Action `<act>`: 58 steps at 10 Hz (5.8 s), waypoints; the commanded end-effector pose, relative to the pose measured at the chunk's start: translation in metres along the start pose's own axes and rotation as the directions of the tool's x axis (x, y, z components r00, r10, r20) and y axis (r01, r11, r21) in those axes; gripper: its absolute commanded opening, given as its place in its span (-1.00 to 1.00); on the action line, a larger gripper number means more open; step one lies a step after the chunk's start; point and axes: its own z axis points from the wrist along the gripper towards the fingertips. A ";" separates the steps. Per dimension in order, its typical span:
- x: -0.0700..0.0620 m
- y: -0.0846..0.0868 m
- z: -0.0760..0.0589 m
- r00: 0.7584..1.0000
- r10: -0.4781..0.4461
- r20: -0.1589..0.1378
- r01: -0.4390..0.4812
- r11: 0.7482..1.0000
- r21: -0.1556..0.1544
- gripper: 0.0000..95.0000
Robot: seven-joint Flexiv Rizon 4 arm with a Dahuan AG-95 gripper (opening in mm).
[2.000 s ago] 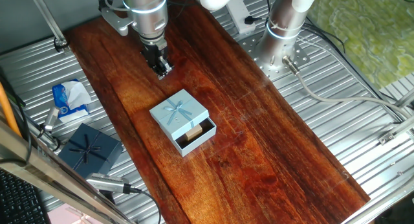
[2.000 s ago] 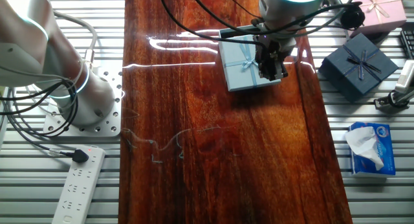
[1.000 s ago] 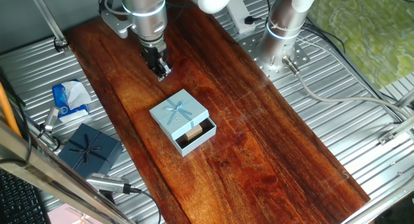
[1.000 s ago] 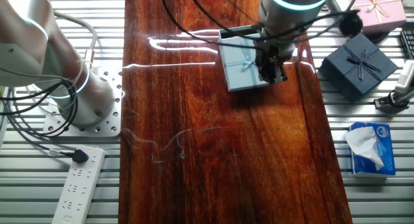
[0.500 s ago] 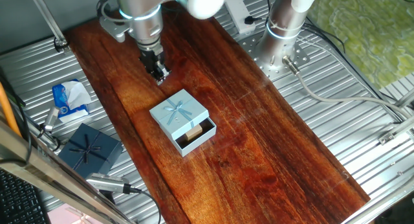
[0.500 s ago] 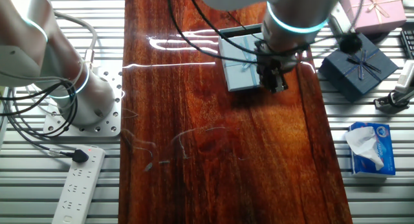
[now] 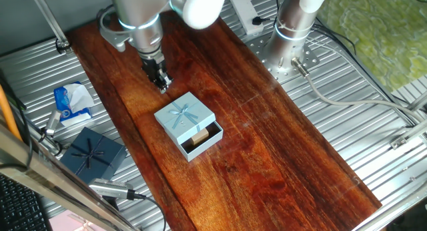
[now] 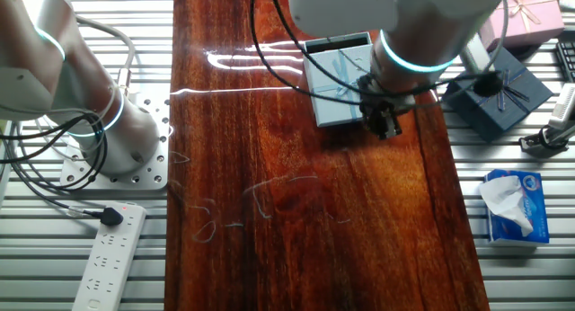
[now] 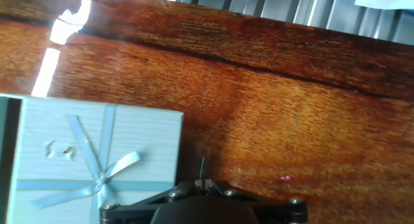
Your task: Slide the outer casing onto the gift box
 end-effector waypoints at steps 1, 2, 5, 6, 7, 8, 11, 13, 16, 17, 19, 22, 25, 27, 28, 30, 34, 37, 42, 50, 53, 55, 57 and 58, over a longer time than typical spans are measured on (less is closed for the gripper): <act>-0.002 0.000 0.013 1.000 0.002 -0.001 -0.002 1.000 -0.019 -1.00; -0.001 0.002 0.024 1.000 0.005 0.001 -0.005 1.000 -0.028 -1.00; -0.004 0.007 0.037 1.000 -0.013 0.006 0.013 0.999 -0.042 -1.00; -0.005 0.008 0.037 1.000 -0.013 0.007 0.013 0.999 -0.044 -1.00; -0.006 0.008 0.037 1.000 -0.013 0.008 0.013 0.999 -0.045 -1.00; -0.006 0.007 0.037 1.000 -0.014 0.009 0.014 0.999 -0.045 -1.00; -0.006 0.008 0.037 1.000 -0.010 0.008 0.010 0.999 -0.053 -1.00; -0.006 0.008 0.038 1.000 -0.011 0.012 0.012 0.998 -0.067 -1.00; -0.007 0.010 0.039 1.000 -0.002 0.014 0.003 0.997 -0.077 -1.00; -0.008 0.011 0.039 1.000 -0.001 0.015 0.002 0.997 -0.078 -1.00; -0.008 0.013 0.039 1.000 0.013 0.018 -0.011 0.996 -0.093 -1.00; -0.009 0.013 0.039 1.000 0.022 0.020 -0.020 0.994 -0.103 -1.00; -0.009 0.013 0.039 1.000 0.024 0.018 -0.022 0.994 -0.105 -1.00; -0.009 0.014 0.040 1.000 0.026 0.016 -0.024 0.994 -0.106 -1.00; -0.009 0.014 0.040 1.000 0.026 0.014 -0.025 0.994 -0.106 -1.00; -0.010 0.015 0.040 0.999 0.030 0.013 -0.029 0.994 -0.109 -1.00; -0.011 0.018 0.040 0.999 0.034 0.012 -0.033 0.993 -0.113 -1.00; -0.011 0.019 0.039 0.999 0.037 0.010 -0.036 0.993 -0.114 -1.00; -0.012 0.021 0.038 0.999 0.042 0.007 -0.041 0.993 -0.114 -1.00; -0.013 0.027 0.035 0.999 0.053 0.002 -0.052 0.992 -0.113 -1.00; -0.013 0.030 0.035 0.998 0.056 0.001 -0.055 0.992 -0.113 -1.00; -0.013 0.033 0.034 0.998 0.061 0.000 -0.061 0.992 -0.112 -1.00; -0.014 0.036 0.034 0.998 0.065 -0.001 -0.065 0.992 -0.112 -1.00; -0.014 0.037 0.033 0.998 0.066 -0.002 -0.066 0.992 -0.112 -1.00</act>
